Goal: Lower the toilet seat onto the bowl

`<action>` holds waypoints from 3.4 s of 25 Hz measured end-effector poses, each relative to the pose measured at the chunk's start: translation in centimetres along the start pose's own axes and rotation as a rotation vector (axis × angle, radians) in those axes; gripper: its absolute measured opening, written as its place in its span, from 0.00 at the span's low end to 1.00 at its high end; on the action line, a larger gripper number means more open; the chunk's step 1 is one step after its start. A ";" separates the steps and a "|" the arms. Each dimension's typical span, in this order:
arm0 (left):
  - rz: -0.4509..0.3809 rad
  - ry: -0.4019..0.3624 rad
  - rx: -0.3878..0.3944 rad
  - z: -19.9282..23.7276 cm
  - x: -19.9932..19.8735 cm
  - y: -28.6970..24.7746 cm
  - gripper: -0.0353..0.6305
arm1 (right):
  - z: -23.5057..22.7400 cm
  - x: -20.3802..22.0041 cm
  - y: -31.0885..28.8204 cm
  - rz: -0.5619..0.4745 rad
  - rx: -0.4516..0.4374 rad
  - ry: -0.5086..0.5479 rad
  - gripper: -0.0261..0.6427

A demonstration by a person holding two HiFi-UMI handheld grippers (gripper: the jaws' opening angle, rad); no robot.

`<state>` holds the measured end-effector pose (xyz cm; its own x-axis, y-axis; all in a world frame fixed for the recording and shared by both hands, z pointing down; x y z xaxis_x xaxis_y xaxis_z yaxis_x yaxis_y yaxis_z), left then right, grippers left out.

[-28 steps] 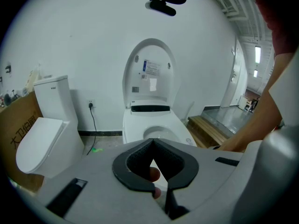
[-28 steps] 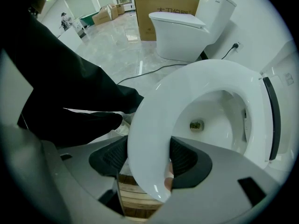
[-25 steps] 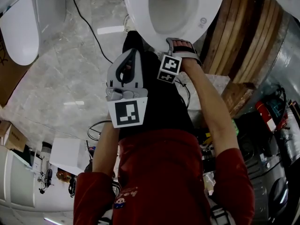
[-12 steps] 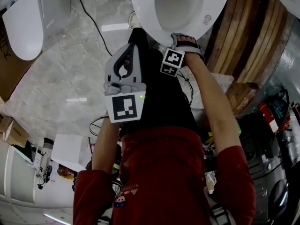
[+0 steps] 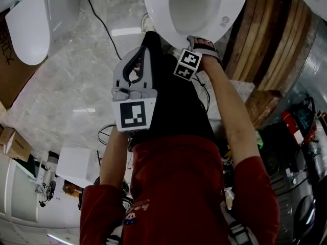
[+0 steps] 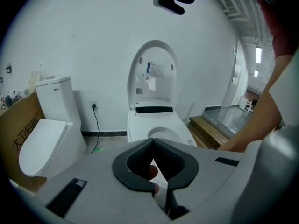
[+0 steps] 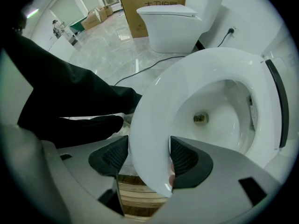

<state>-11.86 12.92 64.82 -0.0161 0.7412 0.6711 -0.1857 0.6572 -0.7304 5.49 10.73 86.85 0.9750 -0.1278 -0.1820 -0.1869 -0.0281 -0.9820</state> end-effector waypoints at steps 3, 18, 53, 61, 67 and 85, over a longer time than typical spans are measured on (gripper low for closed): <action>-0.022 -0.001 0.003 0.0 -0.7 0.5 0.07 | 0.4 0.1 0.7 -0.017 0.010 -0.037 0.43; -0.132 -0.054 -0.107 -1.4 -5.5 5.4 0.07 | 1.0 2.8 8.4 -0.158 0.080 -0.248 0.43; -0.433 -0.142 -0.101 -4.7 -21.6 15.1 0.07 | -3.6 13.5 39.3 -0.838 0.405 -0.868 0.43; -0.533 -0.143 -0.083 -4.6 -26.0 16.4 0.07 | -5.7 15.4 46.7 -1.027 0.530 -0.935 0.43; -0.595 -0.179 -0.078 -4.0 -29.1 17.5 0.07 | -6.9 17.0 51.8 -1.164 0.664 -0.984 0.43; -0.703 -0.219 -0.054 -2.2 -33.5 17.9 0.07 | -9.0 16.5 56.7 -1.226 0.983 -1.069 0.14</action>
<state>-12.49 0.13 28.94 -0.1085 0.1024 0.9888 -0.1759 0.9770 -0.1205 9.84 -1.92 28.62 0.2263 0.1138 0.9674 0.3187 0.9298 -0.1839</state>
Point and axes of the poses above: the fingertips, and each gripper's own axes: y backward along the fingers, z to its left, x out of its underside, the point moved 10 cm from there along y, backward along the fingers, and after that the axes turned 11 degrees about z, right-handed, at the moved point
